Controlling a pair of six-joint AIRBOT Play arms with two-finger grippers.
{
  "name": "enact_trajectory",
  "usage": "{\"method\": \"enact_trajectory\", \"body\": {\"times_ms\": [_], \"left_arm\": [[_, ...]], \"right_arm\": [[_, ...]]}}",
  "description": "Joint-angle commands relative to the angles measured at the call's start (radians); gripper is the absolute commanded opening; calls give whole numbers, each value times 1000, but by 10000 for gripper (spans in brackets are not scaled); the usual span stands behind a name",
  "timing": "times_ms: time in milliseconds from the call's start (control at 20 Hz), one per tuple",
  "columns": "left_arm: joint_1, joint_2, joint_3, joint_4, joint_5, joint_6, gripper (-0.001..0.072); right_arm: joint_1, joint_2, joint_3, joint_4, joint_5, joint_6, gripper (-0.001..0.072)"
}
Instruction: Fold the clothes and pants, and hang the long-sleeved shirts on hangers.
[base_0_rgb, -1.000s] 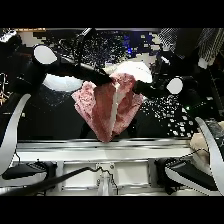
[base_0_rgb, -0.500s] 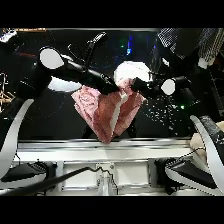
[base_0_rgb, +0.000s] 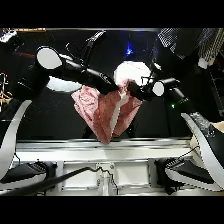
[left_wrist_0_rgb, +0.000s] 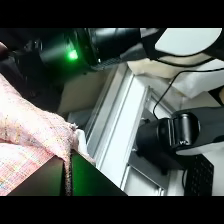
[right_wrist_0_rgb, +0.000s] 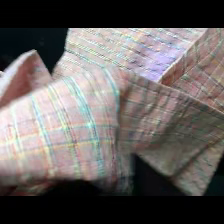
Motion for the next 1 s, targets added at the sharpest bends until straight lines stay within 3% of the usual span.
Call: {"method": "enact_trajectory", "body": {"times_ms": [0,100,250,350,500,650,800,950], "left_arm": [[35,0,0,21,11,0,12],[66,0,0,55,18,0,12],[122,1,0,150,47,0,12],[170,11,0,139,61,-27,12],[203,91,0,-13,151,-45,12],[174,227,0,-140,320,21,12],[119,349,0,-145,484,72,13],[86,414,0,-145,571,111,13]], "right_arm": [[14,-6,0,-71,58,-67,26],[13,25,11,-80,108,-228,25],[13,129,104,-87,254,-558,25],[12,212,228,-124,321,-687,25],[12,269,505,-166,326,-756,25],[12,243,800,-167,325,-812,24],[12,179,1019,-199,321,-827,24],[16,144,1034,-209,248,-814,24]]}}
